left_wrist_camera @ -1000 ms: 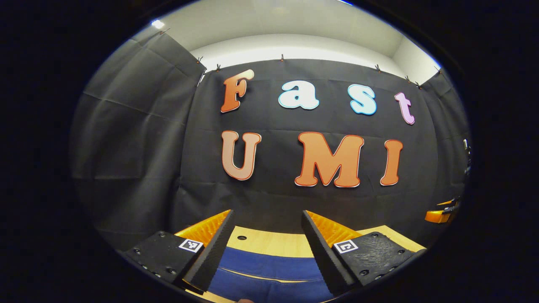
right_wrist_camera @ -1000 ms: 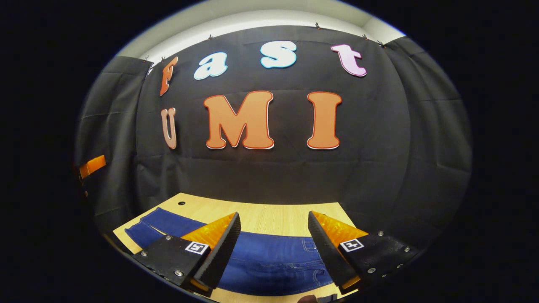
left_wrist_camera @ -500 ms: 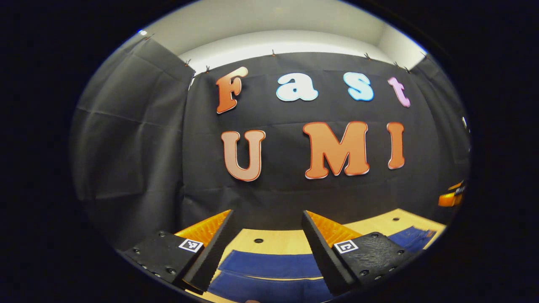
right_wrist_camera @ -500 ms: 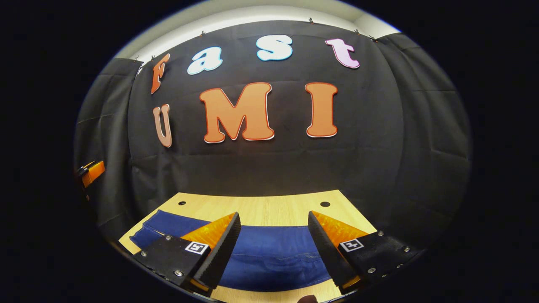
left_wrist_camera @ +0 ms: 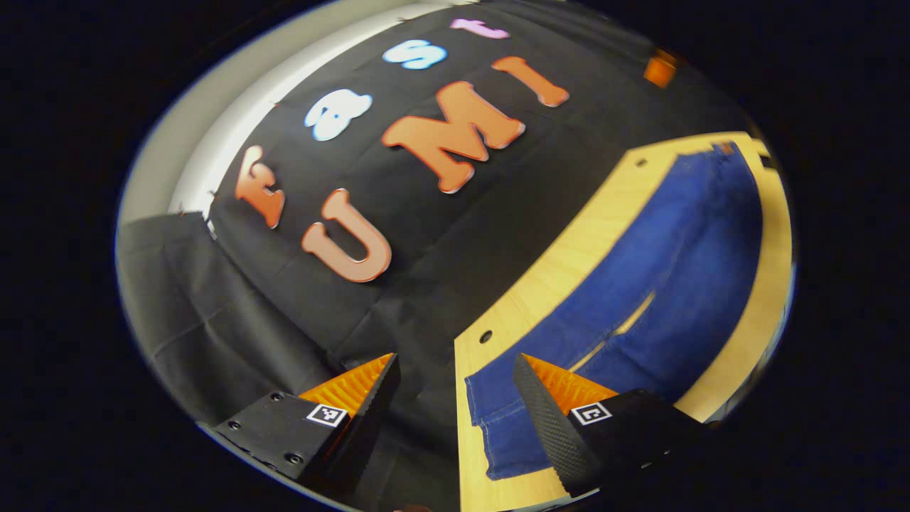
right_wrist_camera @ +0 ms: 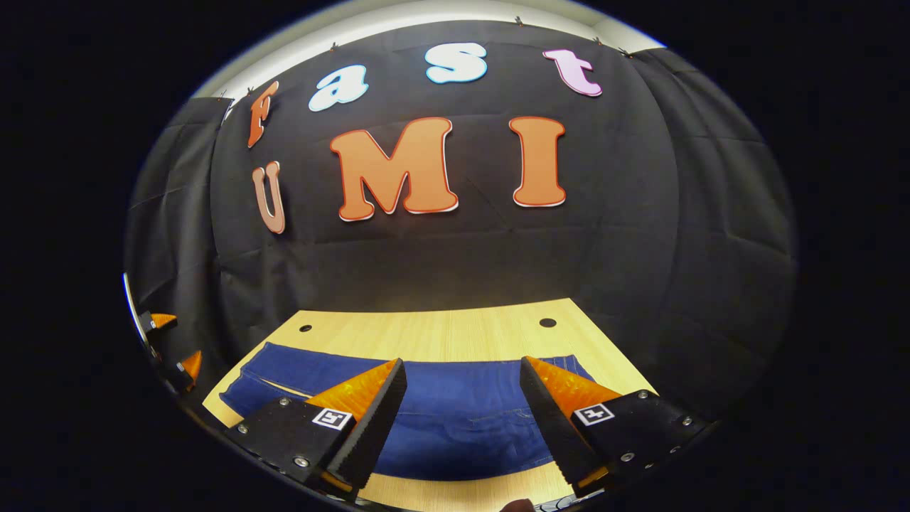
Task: Grasp the waist and the cuffs of the jeans and fold them to make the two legs overlap; first hold the waist and fold one-third of the jeans toward the cuffs, then hold the cuffs and fold the remaining one-third in the same direction to finish folding.
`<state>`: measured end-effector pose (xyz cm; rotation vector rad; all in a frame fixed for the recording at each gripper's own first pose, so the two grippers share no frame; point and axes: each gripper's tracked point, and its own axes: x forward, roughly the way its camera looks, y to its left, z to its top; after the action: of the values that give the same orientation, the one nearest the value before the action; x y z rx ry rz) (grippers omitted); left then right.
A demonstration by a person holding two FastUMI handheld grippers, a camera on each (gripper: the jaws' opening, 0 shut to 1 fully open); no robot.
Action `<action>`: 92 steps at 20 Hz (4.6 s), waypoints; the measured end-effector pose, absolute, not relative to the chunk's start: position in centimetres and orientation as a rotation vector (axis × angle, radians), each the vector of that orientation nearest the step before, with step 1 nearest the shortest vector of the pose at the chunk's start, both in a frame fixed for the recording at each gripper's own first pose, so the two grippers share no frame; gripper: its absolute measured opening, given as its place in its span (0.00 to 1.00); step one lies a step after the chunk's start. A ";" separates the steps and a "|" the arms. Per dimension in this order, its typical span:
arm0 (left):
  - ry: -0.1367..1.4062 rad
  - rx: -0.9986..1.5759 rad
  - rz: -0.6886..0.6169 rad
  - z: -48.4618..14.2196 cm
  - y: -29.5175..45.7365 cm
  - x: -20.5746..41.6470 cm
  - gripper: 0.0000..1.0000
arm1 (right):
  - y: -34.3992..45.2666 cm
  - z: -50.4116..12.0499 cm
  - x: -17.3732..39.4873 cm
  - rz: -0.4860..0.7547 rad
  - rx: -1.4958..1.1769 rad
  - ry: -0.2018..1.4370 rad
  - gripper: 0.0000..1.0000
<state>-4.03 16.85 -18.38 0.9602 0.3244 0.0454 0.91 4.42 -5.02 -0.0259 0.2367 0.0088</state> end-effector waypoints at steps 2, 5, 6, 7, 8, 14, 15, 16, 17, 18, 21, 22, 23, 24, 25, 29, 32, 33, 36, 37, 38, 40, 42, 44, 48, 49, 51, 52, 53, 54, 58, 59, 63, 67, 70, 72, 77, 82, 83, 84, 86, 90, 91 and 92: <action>0.398 1.007 -0.002 -22.6 16.9 -5.5 0.98 | 4.0 -5.7 0.8 0.001 -0.006 0.260 0.98; 0.480 1.111 -0.066 -27.5 17.5 -6.7 0.99 | 3.9 -6.3 0.7 0.006 0.002 0.272 0.98; 0.490 1.140 -0.104 -29.0 17.4 -6.9 0.98 | 3.7 -6.6 0.7 0.004 -0.004 0.279 0.98; 0.520 1.172 -0.133 -30.1 17.6 -7.8 0.98 | 3.6 -6.8 0.7 0.002 -0.009 0.285 0.98; 0.557 1.201 -0.162 -31.5 17.7 -8.5 0.98 | 3.4 -7.2 0.7 -0.001 -0.009 0.297 0.98; 0.714 1.358 -0.368 -37.9 19.9 -10.3 1.00 | 3.3 -8.9 0.1 -0.007 0.016 0.342 0.98; 0.723 1.387 -0.389 -38.3 20.3 -10.1 0.99 | 3.2 -9.2 0.0 -0.014 0.013 0.352 0.98; 0.747 1.406 -0.406 -38.8 20.5 -10.1 0.99 | 3.1 -9.6 -0.1 -0.016 0.016 0.362 0.98; 0.769 1.423 -0.417 -39.2 20.9 -10.1 0.99 | 3.1 -10.0 -0.2 -0.016 0.024 0.374 0.98; 0.791 1.439 -0.431 -39.6 21.1 -10.0 0.99 | 3.0 -10.2 -0.4 -0.018 0.031 0.380 0.98; 0.822 1.463 -0.455 -40.3 21.2 -9.6 0.99 | 2.8 -10.4 -0.2 -0.028 0.032 0.388 0.98; 0.829 1.477 -0.457 -40.7 21.3 -9.4 0.99 | 2.8 -10.4 -0.3 -0.031 0.030 0.390 0.98; 0.818 1.497 -0.458 -40.8 21.2 -8.9 0.99 | 2.7 -10.3 -0.2 -0.033 0.029 0.389 0.98; 0.820 1.511 -0.459 -41.3 21.6 -8.6 0.98 | 2.6 -10.3 -0.2 -0.036 0.028 0.389 0.98; 0.825 1.515 -0.458 -41.2 22.1 -8.4 1.00 | 2.5 -10.3 0.0 -0.038 0.027 0.390 0.98; 0.837 1.488 -0.438 -41.1 22.4 -6.9 0.94 | 2.4 -10.7 0.5 -0.045 0.043 0.410 0.98; 0.828 1.504 -0.425 -41.3 22.6 -4.9 0.94 | 2.5 -10.8 1.0 -0.044 0.033 0.418 0.98; 0.812 1.517 -0.426 -41.3 22.6 -4.1 0.94 | 2.6 -10.8 1.2 -0.044 0.026 0.422 0.98; 0.803 1.521 -0.421 -41.9 22.9 -1.6 0.89 | 2.8 -10.5 1.9 -0.051 0.017 0.420 0.98; 0.820 1.503 -0.425 -42.5 23.3 -1.6 0.72 | 2.7 -10.3 2.1 -0.056 0.009 0.414 0.98; 0.817 1.497 -0.428 -43.5 23.3 -1.3 0.55 | 2.4 -10.6 2.2 -0.064 -0.005 0.412 0.98; 0.750 1.552 -0.412 -42.9 22.7 -0.6 0.22 | 1.2 -10.6 2.5 -0.080 -0.079 0.402 0.98; 0.756 1.530 -0.436 -42.3 22.6 -0.9 0.07 | -1.0 -10.3 2.7 -0.085 -0.250 0.385 0.98; 0.763 1.482 -0.417 -41.4 22.7 -0.1 0.07 | -3.2 -9.1 2.2 -0.048 -0.494 0.364 0.98; 0.746 1.488 -0.417 -40.6 22.4 -0.1 0.07 | -5.7 -10.6 1.5 0.024 -0.963 0.359 0.98; 0.742 1.499 -0.416 -40.6 22.4 -0.4 0.07 | -6.1 -11.9 1.3 0.035 -1.051 0.374 0.98; 0.748 1.506 -0.414 -40.4 22.5 -0.9 0.07 | -6.5 -15.3 0.5 0.118 -1.204 0.433 0.98; 0.749 1.508 -0.411 -40.2 22.5 -0.9 0.07 | -7.1 -17.2 -0.1 0.148 -1.267 0.467 0.98; 0.750 1.508 -0.408 -39.8 22.4 -0.8 0.07 | -7.6 -18.8 -0.5 0.177 -1.324 0.490 0.99; 0.750 1.506 -0.405 -39.8 22.4 -0.9 0.06 | -8.4 -20.1 -0.6 0.205 -1.379 0.503 0.98; 0.761 1.522 -0.391 -39.6 22.4 -1.0 0.07 | -10.5 -23.3 -0.5 0.315 -1.557 0.539 0.97; 0.762 1.527 -0.387 -39.6 22.4 -1.1 0.07 | -11.1 -24.0 -0.2 0.337 -1.596 0.542 0.98; 0.780 1.524 -0.369 -39.5 22.5 -0.9 0.07 | -11.7 -26.8 0.0 0.426 -1.671 0.570 0.98; 0.786 1.535 -0.354 -39.3 22.4 -0.8 0.07 | -12.0 -27.7 1.4 0.448 -1.695 0.548 0.95; 0.787 1.534 -0.339 -39.1 22.1 -0.7 0.07 | -11.3 -28.2 2.7 0.484 -1.716 0.524 0.95; 0.788 1.531 -0.333 -39.1 22.2 -0.4 0.07 | -11.4 -28.3 3.2 0.487 -1.711 0.520 0.95; 0.782 1.539 -0.332 -39.2 21.9 -0.2 0.07 | -11.3 -30.0 3.1 0.540 -1.713 0.583 0.66; 0.849 1.491 -0.318 -39.4 22.2 -0.6 0.05 | -11.9 -30.6 3.1 0.547 -1.646 0.622 0.01; 0.871 1.476 -0.301 -39.1 22.6 -1.0 0.05 | -11.7 -30.0 3.1 0.539 -1.606 0.632 0.01; 0.887 1.450 -0.296 -39.0 22.6 -1.4 0.05 | -11.7 -29.6 3.4 0.527 -1.571 0.634 0.01; 0.909 1.392 -0.310 -38.5 22.0 -1.5 0.05 | -11.7 -28.0 3.4 0.501 -1.512 0.631 0.00; 0.996 1.286 -0.427 -37.2 21.6 -1.6 0.05 | -11.1 -25.0 4.1 0.439 -1.353 0.666 0.00; 1.010 1.276 -0.463 -36.8 21.7 -1.0 0.05 | -11.0 -23.9 4.6 0.414 -1.303 0.674 0.01; 1.021 1.270 -0.493 -36.1 21.8 -0.7 0.05 | -10.7 -22.8 5.2 0.394 -1.259 0.680 0.01</action>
<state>-0.70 21.80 -36.05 1.2697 1.0208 -0.4927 5.16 -10.74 -22.83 -1.2587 0.6799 0.3944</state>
